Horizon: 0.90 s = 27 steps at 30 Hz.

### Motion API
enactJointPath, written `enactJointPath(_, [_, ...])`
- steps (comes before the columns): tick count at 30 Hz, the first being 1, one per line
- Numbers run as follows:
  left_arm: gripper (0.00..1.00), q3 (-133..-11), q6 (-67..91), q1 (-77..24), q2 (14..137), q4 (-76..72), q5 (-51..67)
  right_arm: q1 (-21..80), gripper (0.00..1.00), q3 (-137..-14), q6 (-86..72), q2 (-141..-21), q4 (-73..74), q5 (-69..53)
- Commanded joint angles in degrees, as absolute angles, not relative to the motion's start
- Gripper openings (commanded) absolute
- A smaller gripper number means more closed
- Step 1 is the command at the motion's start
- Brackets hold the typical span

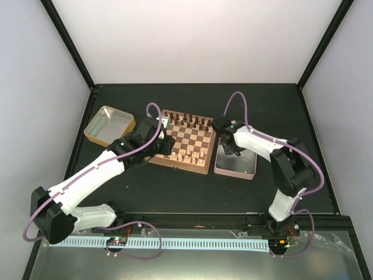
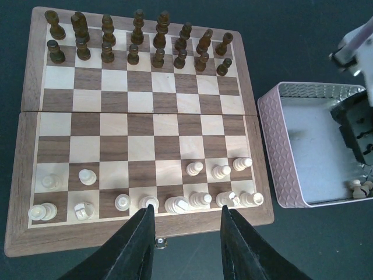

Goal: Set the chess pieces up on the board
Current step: Adjust the chess piece in the storage box.

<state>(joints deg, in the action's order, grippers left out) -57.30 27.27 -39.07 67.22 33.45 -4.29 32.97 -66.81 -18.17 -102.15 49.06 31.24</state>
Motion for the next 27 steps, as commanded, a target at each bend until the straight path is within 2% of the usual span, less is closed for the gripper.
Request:
enactJointPath(1, [0.33,-59.7,27.7,-38.7,67.4,34.0,-3.7,32.8,0.06,-65.0,-22.2,-96.4,41.5,23.4])
enactJointPath(9, [0.33,-59.7,27.7,-38.7,67.6,34.0,-3.1,32.2,0.07,-52.1,-32.1,-88.7,23.1,9.6])
enactJointPath(16, [0.33,-59.5,27.9,-38.7,67.3,34.2,-2.9,28.8,0.10,-42.7,-35.9,-86.1,9.9,4.7])
enactJointPath(27, [0.33,-59.8,27.9,-38.7,67.9,33.8,-2.7,28.7,0.34,-46.5,-34.4,-86.7,18.6,8.9])
